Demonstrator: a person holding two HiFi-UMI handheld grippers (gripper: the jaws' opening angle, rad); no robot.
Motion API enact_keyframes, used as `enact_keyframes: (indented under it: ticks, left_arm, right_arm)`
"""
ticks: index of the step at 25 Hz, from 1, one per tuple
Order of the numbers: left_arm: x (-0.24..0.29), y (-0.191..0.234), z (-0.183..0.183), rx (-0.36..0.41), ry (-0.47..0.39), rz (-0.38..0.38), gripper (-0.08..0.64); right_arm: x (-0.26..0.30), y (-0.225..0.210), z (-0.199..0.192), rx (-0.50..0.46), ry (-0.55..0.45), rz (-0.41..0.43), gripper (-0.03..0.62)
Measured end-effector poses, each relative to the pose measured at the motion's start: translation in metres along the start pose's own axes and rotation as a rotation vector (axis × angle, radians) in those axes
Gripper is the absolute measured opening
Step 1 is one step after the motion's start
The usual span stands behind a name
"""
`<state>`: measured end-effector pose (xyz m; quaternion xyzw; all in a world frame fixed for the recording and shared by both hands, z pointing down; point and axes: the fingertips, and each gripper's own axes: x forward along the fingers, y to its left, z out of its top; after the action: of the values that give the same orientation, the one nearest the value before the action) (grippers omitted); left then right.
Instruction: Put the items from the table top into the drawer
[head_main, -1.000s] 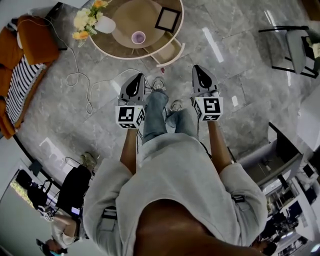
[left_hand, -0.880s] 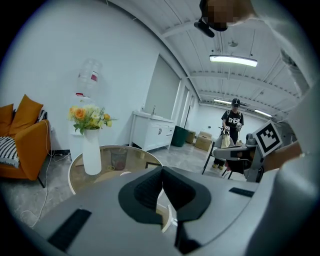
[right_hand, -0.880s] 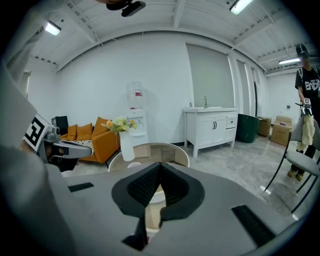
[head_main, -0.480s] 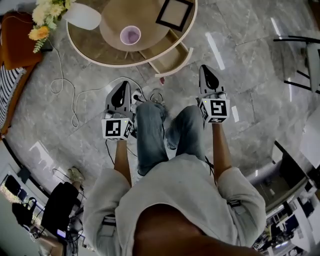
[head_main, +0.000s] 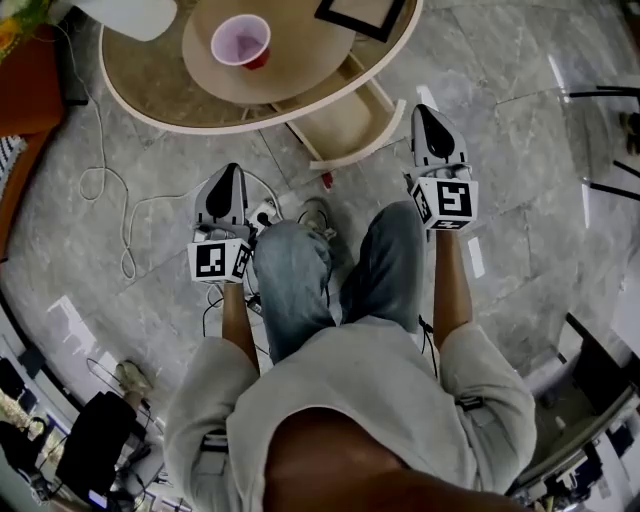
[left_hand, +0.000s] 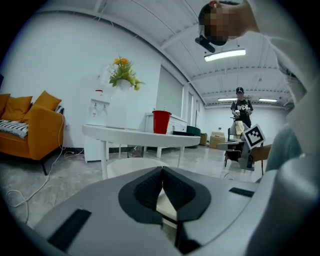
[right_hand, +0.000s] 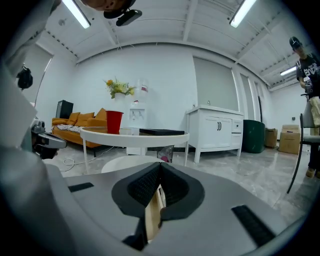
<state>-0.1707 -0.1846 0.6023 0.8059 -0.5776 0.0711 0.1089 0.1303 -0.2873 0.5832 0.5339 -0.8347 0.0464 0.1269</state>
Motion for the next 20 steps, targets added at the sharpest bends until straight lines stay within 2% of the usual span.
enact_keyframes:
  ticks: [4,9,15,20]
  left_arm:
    - [-0.002,0.012,-0.013,0.021,-0.049,0.056,0.015]
    - [-0.022,0.012,0.000,0.013,-0.083,0.101,0.015]
    - [-0.049,0.021,0.025,0.021,-0.123,0.184,0.016]
    - [-0.076,0.028,0.033,0.036,-0.127,0.250,0.016]
  right_arm:
    - [0.004,0.006,-0.001,-0.031,-0.071,0.027,0.025]
    - [-0.015,0.013,0.017,-0.053,-0.103,0.058,0.023]
    - [-0.011,0.027,0.067,-0.112,-0.186,0.133,0.023]
    - [0.003,0.069,0.109,-0.220,-0.232,0.252,0.024]
